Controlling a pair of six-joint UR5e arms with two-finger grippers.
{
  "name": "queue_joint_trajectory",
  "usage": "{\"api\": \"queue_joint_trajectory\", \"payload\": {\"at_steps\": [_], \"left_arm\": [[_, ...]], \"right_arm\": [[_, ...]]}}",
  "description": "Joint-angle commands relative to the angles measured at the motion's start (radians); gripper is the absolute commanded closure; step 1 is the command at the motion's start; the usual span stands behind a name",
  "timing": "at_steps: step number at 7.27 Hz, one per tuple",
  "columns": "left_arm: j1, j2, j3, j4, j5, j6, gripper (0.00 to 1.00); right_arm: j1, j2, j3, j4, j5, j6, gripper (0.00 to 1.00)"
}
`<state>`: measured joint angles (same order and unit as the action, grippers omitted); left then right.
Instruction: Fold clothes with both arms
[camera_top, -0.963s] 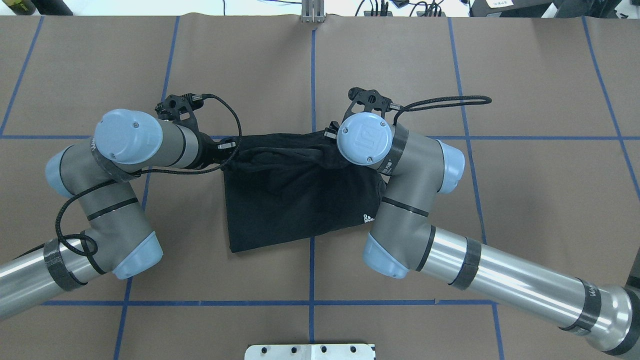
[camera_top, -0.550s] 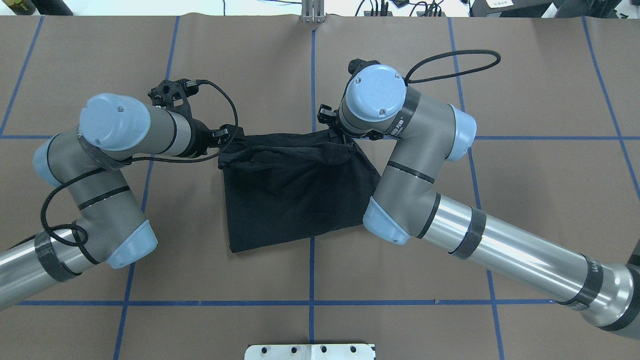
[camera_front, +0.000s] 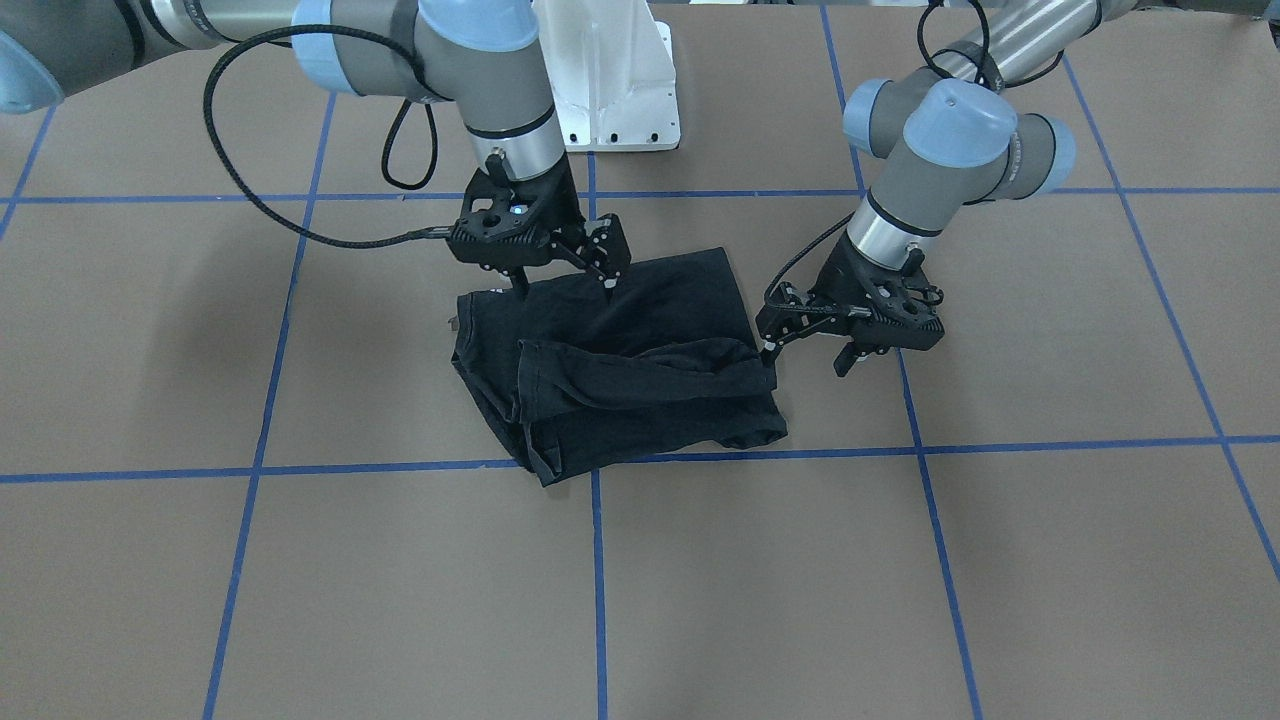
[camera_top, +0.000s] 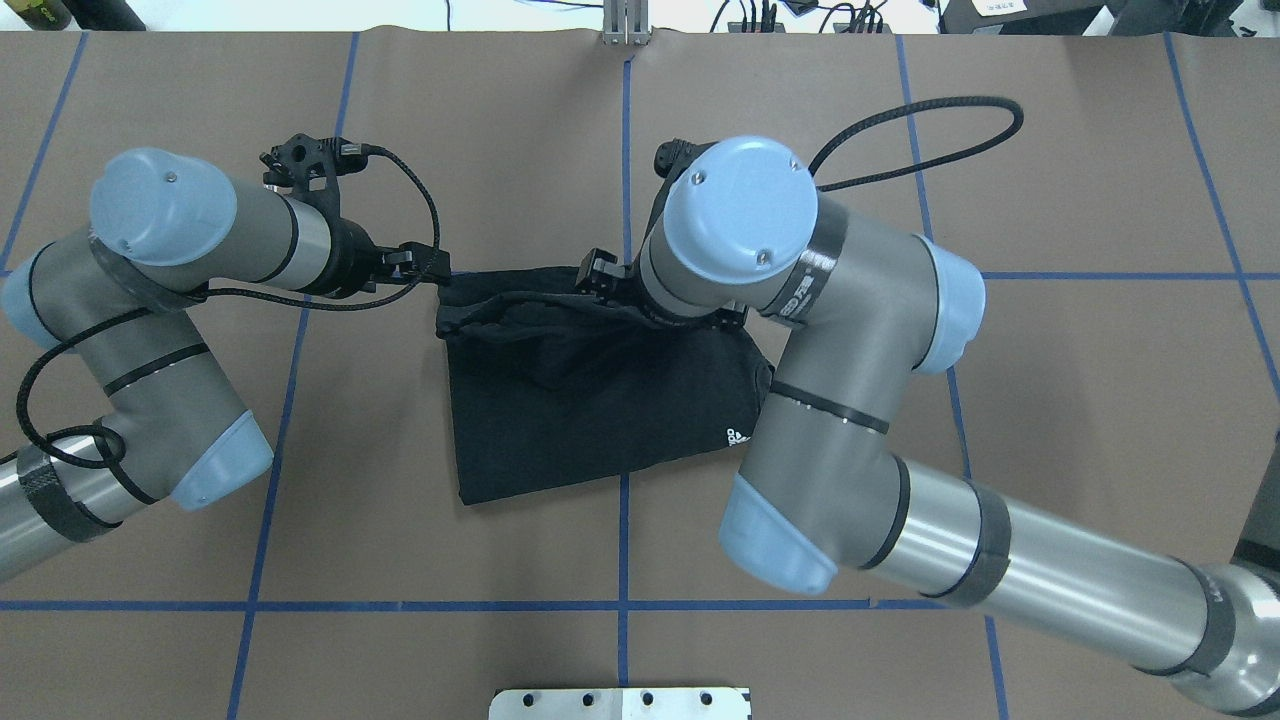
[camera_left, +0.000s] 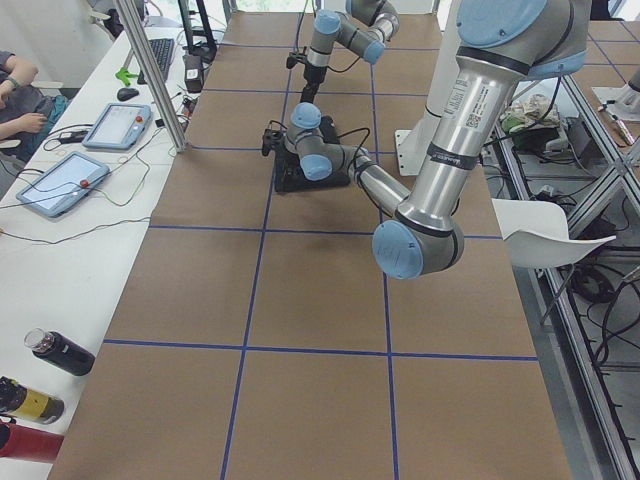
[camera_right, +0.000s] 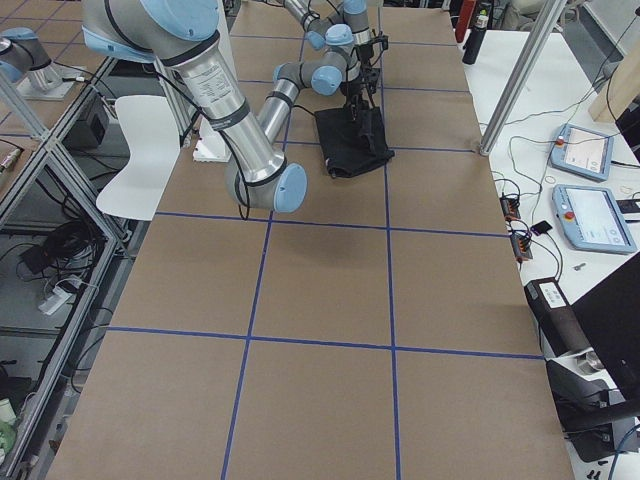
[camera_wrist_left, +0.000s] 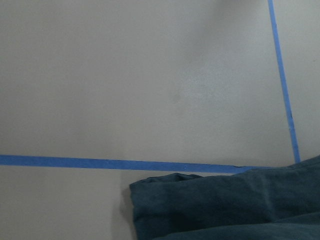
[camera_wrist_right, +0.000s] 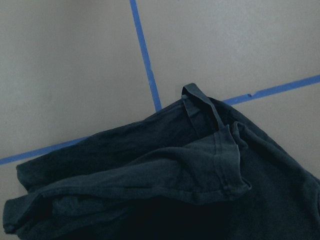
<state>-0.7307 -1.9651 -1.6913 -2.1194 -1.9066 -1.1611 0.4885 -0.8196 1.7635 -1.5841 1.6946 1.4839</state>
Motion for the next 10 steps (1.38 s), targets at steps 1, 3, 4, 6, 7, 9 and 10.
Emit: {"api": "queue_joint_trajectory", "payload": {"at_steps": [1, 3, 4, 6, 7, 9, 10], "left_arm": [[-0.007, 0.006, -0.001, -0.005, -0.009, 0.02, 0.0], [-0.007, 0.009, -0.013, -0.005, -0.011, 0.015, 0.0], [-0.007, 0.009, -0.021, -0.004, -0.011, 0.014, 0.0], [-0.007, 0.009, -0.022, -0.004, -0.012, 0.012, 0.0], [-0.007, 0.009, -0.028, -0.004, -0.012, 0.012, 0.0], [-0.007, 0.009, -0.04, -0.001, -0.025, 0.008, 0.0], [-0.007, 0.017, -0.054, 0.004, -0.025, 0.004, 0.0]], "right_arm": [[-0.138, -0.003, -0.036, -0.007, -0.167, 0.006, 0.29], [-0.139, 0.014, -0.16, 0.091, -0.179, -0.011, 0.56], [-0.134, 0.026, -0.261, 0.212, -0.223, -0.026, 0.57], [-0.061, 0.129, -0.425, 0.243, -0.233, -0.072, 0.85], [-0.013, 0.166, -0.494, 0.266, -0.233, -0.108, 1.0], [0.063, 0.174, -0.641, 0.436, -0.243, -0.227, 1.0], [0.09, 0.203, -0.688, 0.463, -0.251, -0.252, 1.0]]}}
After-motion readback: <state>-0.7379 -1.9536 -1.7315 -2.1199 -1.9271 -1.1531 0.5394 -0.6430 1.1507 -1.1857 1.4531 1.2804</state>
